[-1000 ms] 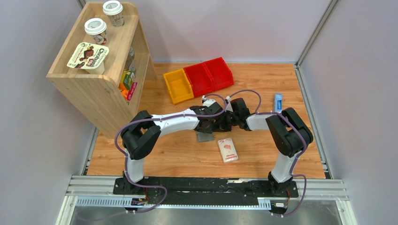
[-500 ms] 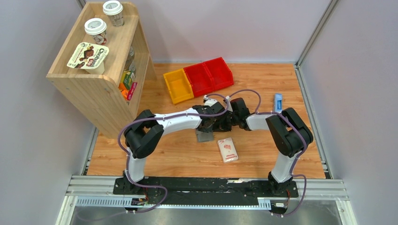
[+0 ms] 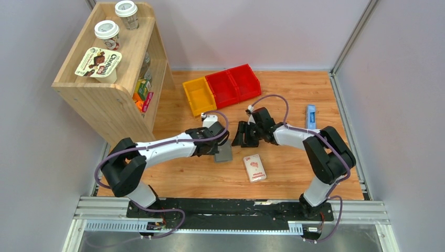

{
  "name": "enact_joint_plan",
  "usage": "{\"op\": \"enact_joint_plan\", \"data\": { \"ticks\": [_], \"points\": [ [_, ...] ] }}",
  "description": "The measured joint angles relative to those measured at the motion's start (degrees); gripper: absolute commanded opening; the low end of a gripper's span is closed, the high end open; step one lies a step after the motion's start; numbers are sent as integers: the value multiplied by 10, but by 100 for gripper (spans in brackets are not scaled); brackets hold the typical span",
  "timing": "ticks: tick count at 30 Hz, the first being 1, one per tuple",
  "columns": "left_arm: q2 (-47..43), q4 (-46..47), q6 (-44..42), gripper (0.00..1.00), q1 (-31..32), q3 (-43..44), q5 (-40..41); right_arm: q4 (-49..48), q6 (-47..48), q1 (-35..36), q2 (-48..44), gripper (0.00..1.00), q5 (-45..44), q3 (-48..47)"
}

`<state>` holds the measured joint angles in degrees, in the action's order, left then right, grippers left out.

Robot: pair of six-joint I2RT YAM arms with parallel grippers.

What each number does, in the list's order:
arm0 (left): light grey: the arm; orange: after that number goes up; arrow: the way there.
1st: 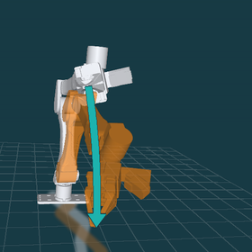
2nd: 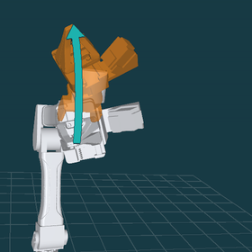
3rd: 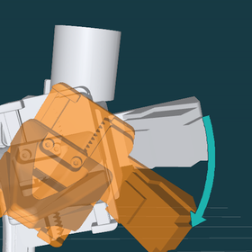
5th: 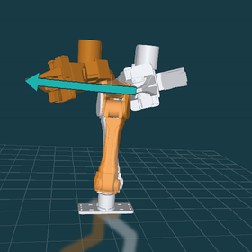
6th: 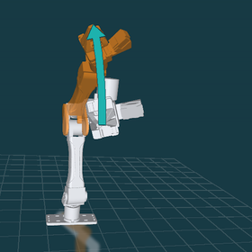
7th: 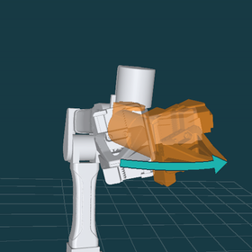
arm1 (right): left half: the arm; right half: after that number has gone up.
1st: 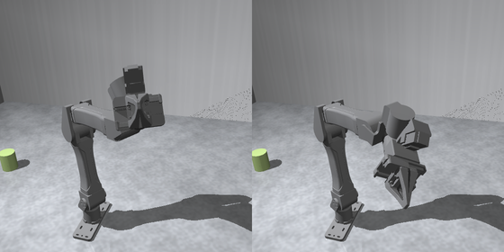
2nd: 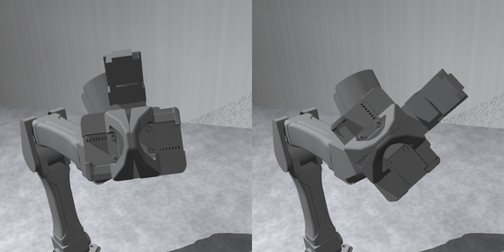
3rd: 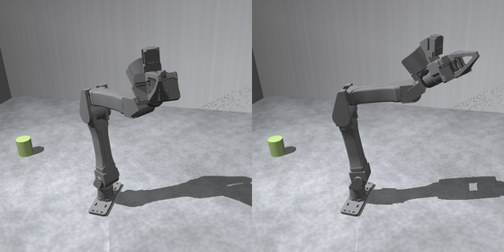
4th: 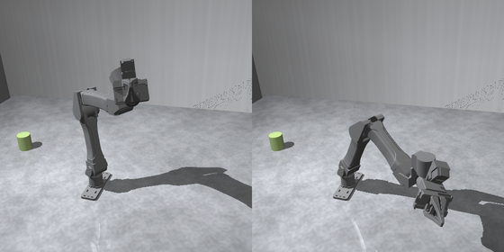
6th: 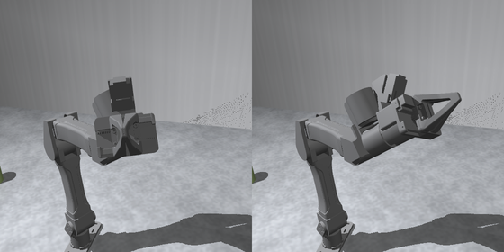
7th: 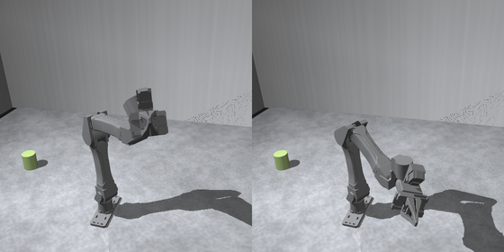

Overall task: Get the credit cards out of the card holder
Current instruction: Open the card holder at the center of the board.

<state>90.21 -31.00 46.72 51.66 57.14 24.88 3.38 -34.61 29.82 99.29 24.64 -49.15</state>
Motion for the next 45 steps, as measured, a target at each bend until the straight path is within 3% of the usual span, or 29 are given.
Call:
{"op": "enact_joint_plan", "data": {
  "ticks": [4,14,21,27,34,45],
  "points": [
    [-21,31,24,0,0,-51,-10,71,35,36,-37,88,-69,-29],
    [-105,51,53,0,0,-83,-25,163,70,80,-103,100,-198,-56],
    [-126,87,34,0,1,-13,-54,173,70,79,-189,100,-276,-23],
    [-110,125,35,0,1,12,-79,169,71,79,-226,97,-284,-13],
    [-129,126,65,0,1,-37,-45,149,69,79,-219,89,-228,-3],
    [-177,58,124,0,-9,-138,26,75,23,79,-128,80,-103,4]
  ]
}}
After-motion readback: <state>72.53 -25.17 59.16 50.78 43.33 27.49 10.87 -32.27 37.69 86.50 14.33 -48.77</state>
